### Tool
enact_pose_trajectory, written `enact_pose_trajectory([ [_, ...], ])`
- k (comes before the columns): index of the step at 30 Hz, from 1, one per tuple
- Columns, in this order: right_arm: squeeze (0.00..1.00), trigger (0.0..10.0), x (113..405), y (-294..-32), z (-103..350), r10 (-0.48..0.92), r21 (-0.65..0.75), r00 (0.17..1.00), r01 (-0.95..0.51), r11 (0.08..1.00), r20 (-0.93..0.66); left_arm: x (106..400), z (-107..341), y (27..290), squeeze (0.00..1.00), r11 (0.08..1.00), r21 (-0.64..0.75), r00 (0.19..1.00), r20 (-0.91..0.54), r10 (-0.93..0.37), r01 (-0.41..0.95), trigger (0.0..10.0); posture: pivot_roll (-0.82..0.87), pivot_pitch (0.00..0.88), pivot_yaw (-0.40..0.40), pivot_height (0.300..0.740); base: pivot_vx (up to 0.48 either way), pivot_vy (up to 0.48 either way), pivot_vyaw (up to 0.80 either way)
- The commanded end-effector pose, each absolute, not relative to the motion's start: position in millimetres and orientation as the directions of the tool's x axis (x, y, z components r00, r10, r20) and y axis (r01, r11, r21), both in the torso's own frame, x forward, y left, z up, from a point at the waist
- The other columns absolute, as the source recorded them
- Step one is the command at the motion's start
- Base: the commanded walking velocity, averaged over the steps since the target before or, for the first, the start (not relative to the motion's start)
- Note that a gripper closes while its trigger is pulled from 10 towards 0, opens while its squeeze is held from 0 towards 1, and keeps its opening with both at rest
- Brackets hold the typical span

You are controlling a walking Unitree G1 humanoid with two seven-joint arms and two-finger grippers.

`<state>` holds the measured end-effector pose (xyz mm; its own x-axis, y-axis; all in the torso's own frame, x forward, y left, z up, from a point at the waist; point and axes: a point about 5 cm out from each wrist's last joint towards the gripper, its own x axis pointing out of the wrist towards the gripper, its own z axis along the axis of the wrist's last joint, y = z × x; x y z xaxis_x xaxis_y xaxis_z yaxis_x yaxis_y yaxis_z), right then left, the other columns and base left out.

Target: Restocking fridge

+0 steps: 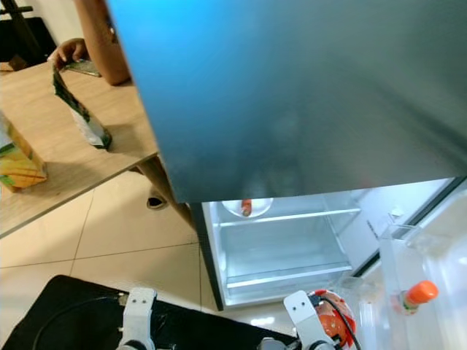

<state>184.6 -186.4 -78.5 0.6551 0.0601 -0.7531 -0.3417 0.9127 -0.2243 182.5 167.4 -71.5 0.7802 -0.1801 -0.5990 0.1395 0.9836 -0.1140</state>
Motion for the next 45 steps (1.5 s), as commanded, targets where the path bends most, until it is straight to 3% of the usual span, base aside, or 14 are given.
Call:
enact_pose_trajectory([
  [1, 0.00, 10.0, 184.3, -188.2, -78.1, 0.050, -0.232, 0.662, -0.331, 0.915, -0.748, 177.9, -73.3, 170.8, 0.00, 0.983, -0.101, 0.772, -0.609, -0.181, 0.151, 10.0, -0.16, 0.116, 0.012, 0.740, 0.000, -0.296, 0.00],
  [9, 0.00, 10.0, 183.8, -187.7, -78.5, 0.049, -0.231, 0.660, -0.331, 0.915, -0.750, 180.0, -72.4, 170.2, 0.00, 0.982, -0.103, 0.773, -0.607, -0.186, 0.156, 10.0, -0.16, 0.115, 0.015, 0.740, 0.000, -0.480, 0.00],
  [22, 0.00, 10.0, 185.8, -188.5, -77.5, 0.047, -0.234, 0.662, -0.328, 0.915, -0.748, 179.9, -72.1, 171.9, 0.00, 0.984, -0.097, 0.777, -0.604, -0.176, 0.148, 10.0, -0.16, 0.118, 0.010, 0.740, 0.000, 0.000, 0.00],
  [32, 0.00, 10.0, 187.4, -186.7, -77.0, 0.049, -0.232, 0.666, -0.327, 0.916, -0.745, 178.6, -72.2, 170.7, 0.00, 0.973, -0.085, 0.763, -0.608, -0.221, 0.214, 10.0, -0.16, 0.115, 0.012, 0.740, 0.000, 0.000, 0.00],
  [45, 0.00, 10.0, 186.0, -185.1, -77.8, 0.051, -0.228, 0.665, -0.327, 0.917, -0.745, 176.2, -73.8, 174.2, 0.00, 0.980, -0.086, 0.761, -0.620, -0.194, 0.179, 10.0, -0.15, 0.116, 0.014, 0.740, 0.000, 0.000, 0.00],
])
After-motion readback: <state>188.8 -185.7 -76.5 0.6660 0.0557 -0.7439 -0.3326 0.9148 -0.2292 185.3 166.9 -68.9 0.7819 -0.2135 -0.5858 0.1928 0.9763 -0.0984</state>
